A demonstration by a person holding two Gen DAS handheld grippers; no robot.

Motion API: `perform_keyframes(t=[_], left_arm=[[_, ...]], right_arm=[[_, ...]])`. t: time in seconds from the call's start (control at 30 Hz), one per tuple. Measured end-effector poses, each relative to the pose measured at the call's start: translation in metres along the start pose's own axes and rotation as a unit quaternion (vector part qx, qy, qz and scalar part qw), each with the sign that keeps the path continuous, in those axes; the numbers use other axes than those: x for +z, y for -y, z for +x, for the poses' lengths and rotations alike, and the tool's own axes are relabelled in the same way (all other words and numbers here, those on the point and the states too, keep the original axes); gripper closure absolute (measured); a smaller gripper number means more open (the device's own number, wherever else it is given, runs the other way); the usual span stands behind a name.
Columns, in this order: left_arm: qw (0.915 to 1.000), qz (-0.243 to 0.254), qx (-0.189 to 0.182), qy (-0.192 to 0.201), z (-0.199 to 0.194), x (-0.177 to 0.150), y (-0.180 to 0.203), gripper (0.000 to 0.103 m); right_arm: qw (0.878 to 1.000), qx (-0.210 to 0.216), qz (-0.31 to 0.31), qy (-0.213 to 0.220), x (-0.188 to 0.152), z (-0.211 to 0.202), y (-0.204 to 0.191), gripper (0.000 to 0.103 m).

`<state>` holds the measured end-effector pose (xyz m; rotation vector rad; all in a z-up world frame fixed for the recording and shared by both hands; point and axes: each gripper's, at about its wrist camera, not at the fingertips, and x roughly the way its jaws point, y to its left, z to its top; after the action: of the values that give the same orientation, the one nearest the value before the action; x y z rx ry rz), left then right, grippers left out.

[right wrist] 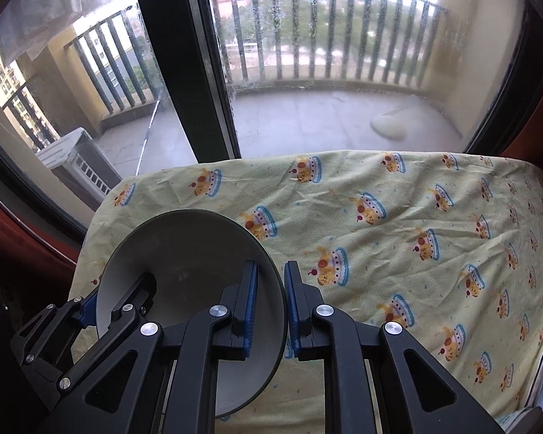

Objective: Organize plates and bowls
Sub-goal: 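Lift the small cream bowl and carry it toward the green-rimmed bowls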

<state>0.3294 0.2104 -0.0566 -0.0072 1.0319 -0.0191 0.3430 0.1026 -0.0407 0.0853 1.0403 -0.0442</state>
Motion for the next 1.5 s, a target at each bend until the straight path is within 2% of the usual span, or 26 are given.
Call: perform_keyframes(t=[0.2, 0.67, 0.9, 1.5], left_arm=[[0.9999, 0.008, -0.004, 0.005, -0.018, -0.012, 0.011, 0.08], [0.9991, 0.002, 0.028, 0.031, -0.077, -0.044, 0.056, 0.08], [0.9985, -0.027, 0.029, 0.038, -0.11, -0.06, 0.081, 0.08], [0.9966, -0.029, 0.041, 0.066, -0.165, -0.097, 0.166, 0.08]], right_arm=[[1.0, -0.002, 0.013, 0.012, -0.015, -0.022, 0.015, 0.084], [0.999, 0.032, 0.02, 0.028, -0.046, -0.081, 0.063, 0.084], [0.998, 0.042, -0.004, 0.044, -0.056, -0.12, 0.091, 0.085], [0.995, 0.055, -0.03, 0.078, -0.081, -0.182, 0.18, 0.085]])
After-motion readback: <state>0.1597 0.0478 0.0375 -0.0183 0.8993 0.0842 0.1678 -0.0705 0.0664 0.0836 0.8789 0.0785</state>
